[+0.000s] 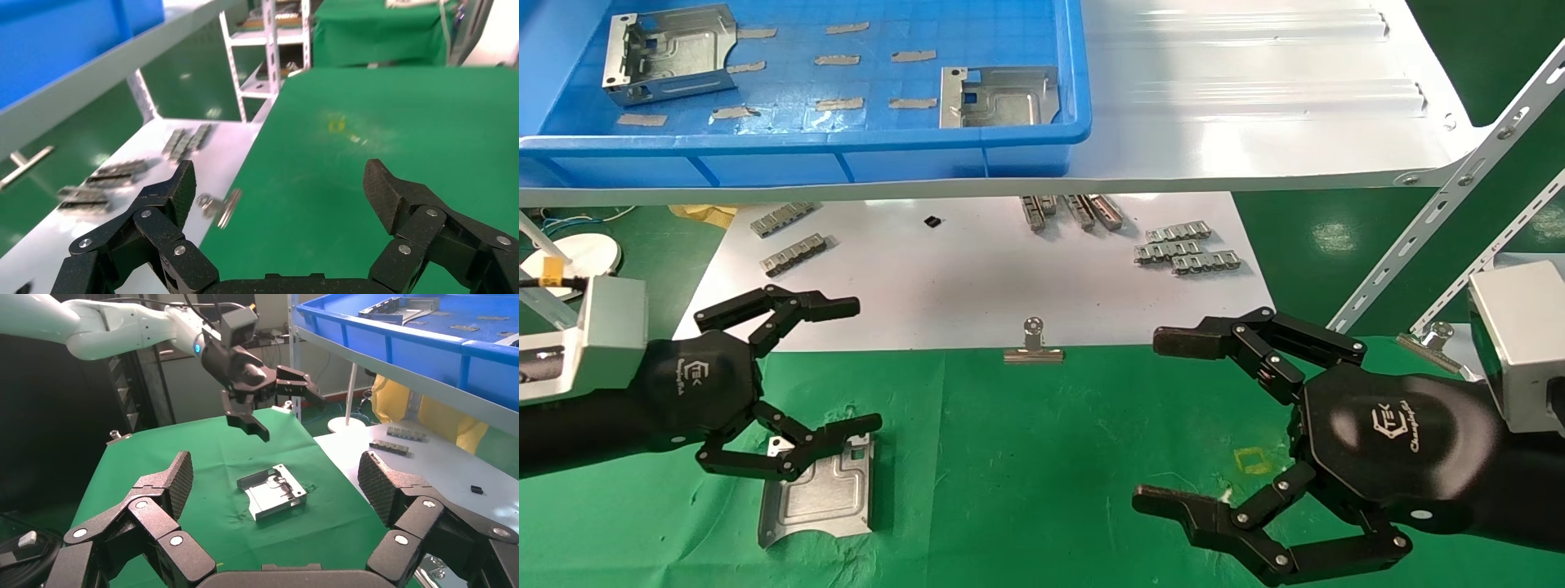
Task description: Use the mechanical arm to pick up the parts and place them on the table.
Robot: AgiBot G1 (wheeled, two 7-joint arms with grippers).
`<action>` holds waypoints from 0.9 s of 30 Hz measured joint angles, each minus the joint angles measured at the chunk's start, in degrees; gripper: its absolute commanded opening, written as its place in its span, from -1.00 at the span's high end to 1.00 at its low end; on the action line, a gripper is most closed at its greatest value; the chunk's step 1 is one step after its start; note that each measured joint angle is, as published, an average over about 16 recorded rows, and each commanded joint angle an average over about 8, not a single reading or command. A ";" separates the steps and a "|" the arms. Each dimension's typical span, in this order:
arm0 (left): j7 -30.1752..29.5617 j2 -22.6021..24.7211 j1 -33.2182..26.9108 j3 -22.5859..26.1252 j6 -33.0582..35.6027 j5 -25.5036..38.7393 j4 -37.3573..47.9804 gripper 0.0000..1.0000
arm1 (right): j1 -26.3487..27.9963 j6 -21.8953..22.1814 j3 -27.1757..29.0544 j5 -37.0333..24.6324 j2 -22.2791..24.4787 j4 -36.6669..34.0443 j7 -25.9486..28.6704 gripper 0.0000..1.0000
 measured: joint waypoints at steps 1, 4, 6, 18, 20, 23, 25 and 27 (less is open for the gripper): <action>-1.03 -0.21 0.48 -0.41 -0.08 -0.31 -1.19 -1.00 | 0.00 0.00 0.00 0.00 0.00 0.00 0.00 -1.00; -4.15 -0.84 1.94 -1.65 -0.33 -1.25 -4.80 -1.00 | 0.00 0.00 0.00 0.00 0.00 0.00 0.00 -1.00; -6.24 -1.27 2.91 -2.48 -0.49 -1.87 -7.21 -1.00 | 0.00 0.00 0.00 0.00 0.00 0.00 0.00 -1.00; -18.31 -3.72 8.55 -7.28 -1.43 -5.51 -21.19 -1.00 | 0.00 0.00 0.00 0.00 0.00 0.00 0.00 -1.00; -19.96 -4.07 9.36 -7.97 -1.55 -6.05 -23.24 -1.00 | 0.00 0.00 0.00 0.00 0.00 0.00 0.00 -1.00; -21.74 -4.47 10.24 -8.73 -1.69 -6.65 -25.47 -1.00 | 0.00 0.00 0.00 0.01 0.00 -0.01 0.00 -1.00; -22.53 -4.63 10.63 -9.06 -1.75 -6.90 -26.43 -1.00 | 0.00 0.01 0.00 0.01 0.00 -0.01 0.00 -1.00; -23.23 -4.79 10.98 -9.36 -1.81 -7.13 -27.31 -1.00 | -0.01 0.01 0.00 0.01 0.00 -0.01 0.00 -1.00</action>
